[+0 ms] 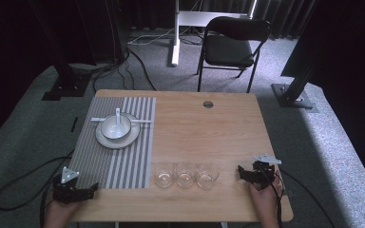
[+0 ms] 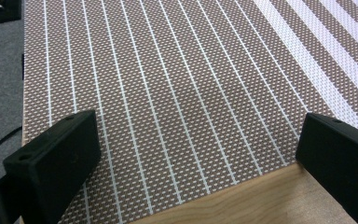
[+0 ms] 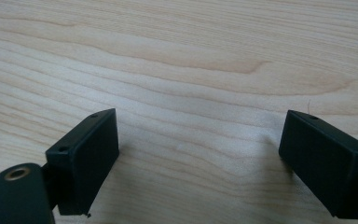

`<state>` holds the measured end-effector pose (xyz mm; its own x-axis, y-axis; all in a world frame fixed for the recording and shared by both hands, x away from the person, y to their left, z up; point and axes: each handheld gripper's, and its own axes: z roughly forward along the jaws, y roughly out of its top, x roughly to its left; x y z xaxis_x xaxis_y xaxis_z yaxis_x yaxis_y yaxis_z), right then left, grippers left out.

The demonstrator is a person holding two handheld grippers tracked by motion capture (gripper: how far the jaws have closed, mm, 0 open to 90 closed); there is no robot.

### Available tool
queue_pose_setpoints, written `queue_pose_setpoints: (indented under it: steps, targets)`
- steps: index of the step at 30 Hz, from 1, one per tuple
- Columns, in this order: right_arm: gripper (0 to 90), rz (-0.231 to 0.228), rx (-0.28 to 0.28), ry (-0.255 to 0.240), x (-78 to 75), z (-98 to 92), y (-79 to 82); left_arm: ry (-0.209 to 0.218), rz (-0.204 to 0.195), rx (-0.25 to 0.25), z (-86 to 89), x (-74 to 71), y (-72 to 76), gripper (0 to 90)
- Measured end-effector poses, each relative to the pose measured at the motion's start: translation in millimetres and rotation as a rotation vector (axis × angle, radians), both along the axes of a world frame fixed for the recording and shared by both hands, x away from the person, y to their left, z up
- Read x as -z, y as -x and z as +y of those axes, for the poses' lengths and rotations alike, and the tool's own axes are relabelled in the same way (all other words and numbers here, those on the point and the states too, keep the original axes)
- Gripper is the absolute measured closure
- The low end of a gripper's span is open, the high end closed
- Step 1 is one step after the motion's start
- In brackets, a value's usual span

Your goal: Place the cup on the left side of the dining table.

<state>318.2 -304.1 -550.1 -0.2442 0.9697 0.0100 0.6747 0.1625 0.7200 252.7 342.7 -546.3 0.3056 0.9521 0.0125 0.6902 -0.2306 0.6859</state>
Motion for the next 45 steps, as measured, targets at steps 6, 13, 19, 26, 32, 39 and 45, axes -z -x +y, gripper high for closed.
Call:
queue_pose_setpoints:
  steps: [6, 13, 19, 26, 32, 39, 45]
  targets:
    - [11.4, 0.000, 0.000, 0.000, -0.1, 0.0, -0.2, 0.027, 0.040, 0.009, 2.6, -4.9, -0.6, 0.1]
    - [11.4, 0.000, 0.000, 0.000, -0.1, 0.0, -0.1, 0.007, -0.020, 0.050, 5.3, -11.4, 6.8, 0.1]
    - [11.4, 0.000, 0.000, 0.000, 0.0, 0.0, 0.0, 0.012, 0.018, 0.063, 6.5, -8.2, 6.0, 0.1]
    - [11.5, 0.000, 0.000, 0.000, 0.0, 0.0, 0.1, 0.020, 0.017, 0.121, -0.1, -10.7, 6.1, 0.1]
    - [11.5, 0.000, 0.000, 0.000, 0.0, 0.1, 0.1, 0.010, 0.027, 0.160, -6.1, -10.3, 6.4, 0.1]
    - [11.5, 0.000, 0.000, 0.000, 0.0, 0.1, 0.1, 0.019, 0.012, 0.174, -9.9, -13.2, 7.5, 0.2]
    - [11.5, 0.000, 0.000, 0.000, 0.0, 0.1, 0.1, 0.019, 0.014, 0.204, -18.1, -15.8, 8.0, 0.1]
